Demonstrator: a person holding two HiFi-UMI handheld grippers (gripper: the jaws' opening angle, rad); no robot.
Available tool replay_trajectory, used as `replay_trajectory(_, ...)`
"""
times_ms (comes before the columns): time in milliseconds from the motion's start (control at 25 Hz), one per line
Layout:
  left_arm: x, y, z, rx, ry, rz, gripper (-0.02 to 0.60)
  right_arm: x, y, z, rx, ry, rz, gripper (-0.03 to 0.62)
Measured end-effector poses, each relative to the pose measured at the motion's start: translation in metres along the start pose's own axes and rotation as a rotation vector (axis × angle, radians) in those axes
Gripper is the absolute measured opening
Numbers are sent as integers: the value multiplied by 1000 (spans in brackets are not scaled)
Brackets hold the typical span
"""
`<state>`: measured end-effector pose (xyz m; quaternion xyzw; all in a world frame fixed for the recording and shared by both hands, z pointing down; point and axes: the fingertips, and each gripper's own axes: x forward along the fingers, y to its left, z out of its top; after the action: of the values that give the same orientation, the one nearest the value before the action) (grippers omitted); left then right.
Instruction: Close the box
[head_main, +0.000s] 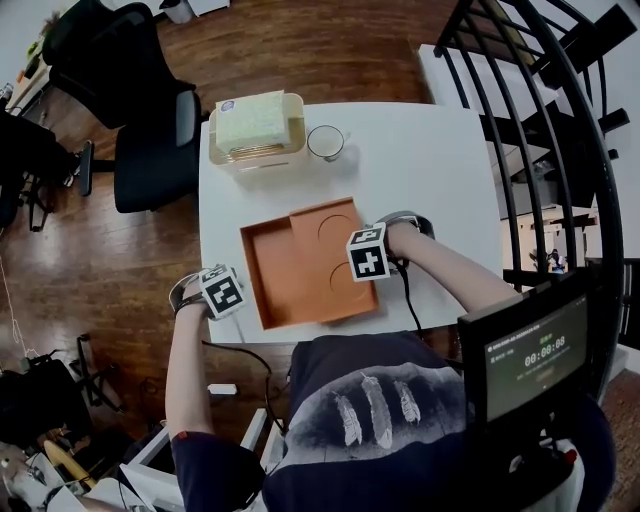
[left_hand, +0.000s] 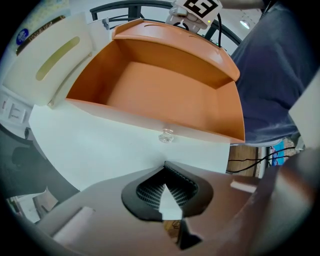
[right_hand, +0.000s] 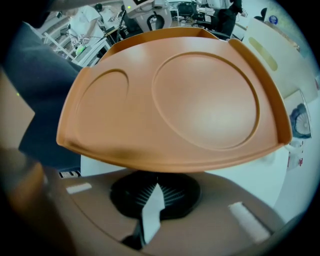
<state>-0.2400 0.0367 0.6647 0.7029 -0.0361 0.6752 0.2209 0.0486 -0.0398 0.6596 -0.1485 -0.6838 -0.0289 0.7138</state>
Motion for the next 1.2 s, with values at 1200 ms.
replay_trajectory(1200, -13, 5, 45, -31, -66, -21, 14, -3, 0, -2, 43, -45, -7, 8)
